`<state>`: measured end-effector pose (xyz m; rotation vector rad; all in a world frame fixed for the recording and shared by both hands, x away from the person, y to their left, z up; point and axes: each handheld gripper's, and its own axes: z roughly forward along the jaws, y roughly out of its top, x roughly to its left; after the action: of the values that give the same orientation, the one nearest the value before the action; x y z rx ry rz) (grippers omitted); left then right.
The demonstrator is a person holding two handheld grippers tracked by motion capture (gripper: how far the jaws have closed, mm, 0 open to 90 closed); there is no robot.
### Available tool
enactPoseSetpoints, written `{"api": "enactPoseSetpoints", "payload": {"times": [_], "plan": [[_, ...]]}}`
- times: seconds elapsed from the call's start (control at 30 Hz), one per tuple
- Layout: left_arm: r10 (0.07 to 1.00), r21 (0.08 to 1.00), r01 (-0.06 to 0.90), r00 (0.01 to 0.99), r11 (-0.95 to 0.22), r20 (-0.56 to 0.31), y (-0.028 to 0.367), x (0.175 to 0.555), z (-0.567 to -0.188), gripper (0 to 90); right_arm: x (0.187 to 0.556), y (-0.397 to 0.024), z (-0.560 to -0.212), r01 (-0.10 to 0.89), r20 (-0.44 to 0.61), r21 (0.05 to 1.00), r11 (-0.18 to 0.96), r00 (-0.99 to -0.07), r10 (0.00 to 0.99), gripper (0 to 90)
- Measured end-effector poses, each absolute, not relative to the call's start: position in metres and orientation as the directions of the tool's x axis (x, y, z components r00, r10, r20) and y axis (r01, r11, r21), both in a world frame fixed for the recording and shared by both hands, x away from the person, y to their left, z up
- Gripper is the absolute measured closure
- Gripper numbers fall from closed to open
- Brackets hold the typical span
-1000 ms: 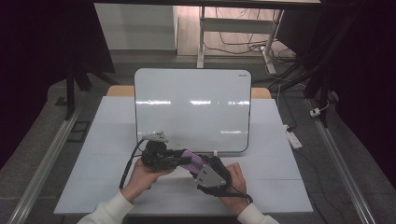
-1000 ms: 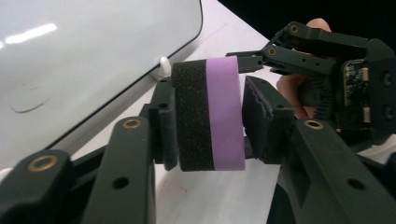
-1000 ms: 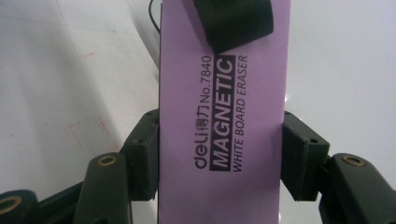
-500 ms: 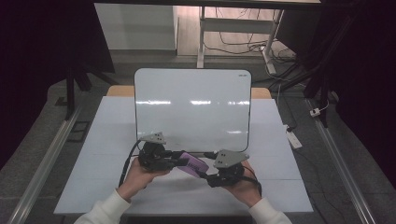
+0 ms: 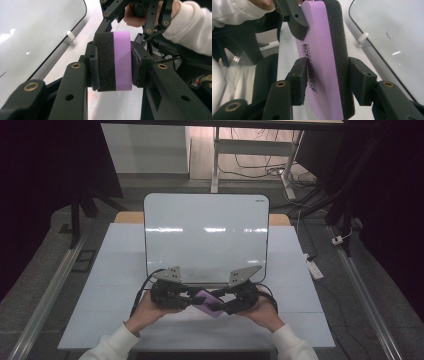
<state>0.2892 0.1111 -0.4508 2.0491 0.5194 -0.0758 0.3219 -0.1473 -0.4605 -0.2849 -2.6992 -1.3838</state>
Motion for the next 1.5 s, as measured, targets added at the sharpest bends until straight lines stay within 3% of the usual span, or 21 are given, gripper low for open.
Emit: {"api": "enactPoseSetpoints", "payload": {"times": [0.23, 0.43, 0.53, 0.83, 0.97, 1.5], "plan": [[0.328, 0.827, 0.384, 0.908, -0.411, -0.258, 0.113, 0.291, -0.452, 59.1, 0.321, -0.15, -0.46, 0.218, 0.202, 0.789, 0.574, -0.975, 0.093, 61.3], [0.416, 0.837, 0.413, 0.874, -0.359, -0.253, 0.121, 0.289, -0.451, 30.5, 0.318, -0.154, -0.454, 0.235, 0.18, 0.81, 0.537, -0.971, 0.154, 63.9], [0.491, 0.845, 0.429, 0.838, -0.319, -0.24, 0.131, 0.285, -0.449, 21.7, 0.317, -0.159, -0.448, 0.241, 0.131, 0.819, 0.52, -0.962, 0.24, 64.1], [0.684, 0.834, 0.487, 0.702, -0.26, -0.197, 0.183, 0.261, -0.455, 19.0, 0.314, -0.18, -0.421, 0.26, -0.061, 0.865, 0.43, -0.794, 0.605, 64.1], [0.736, 0.832, 0.51, 0.647, -0.22, -0.202, 0.209, 0.25, -0.461, 19.2, 0.316, -0.189, -0.415, 0.269, -0.098, 0.881, 0.389, -0.701, 0.706, 64.1], [0.818, 0.815, 0.551, 0.543, -0.177, -0.19, 0.254, 0.226, -0.483, 19.8, 0.315, -0.214, -0.406, 0.243, -0.124, 0.915, 0.323, -0.594, 0.795, 64.1]]}}
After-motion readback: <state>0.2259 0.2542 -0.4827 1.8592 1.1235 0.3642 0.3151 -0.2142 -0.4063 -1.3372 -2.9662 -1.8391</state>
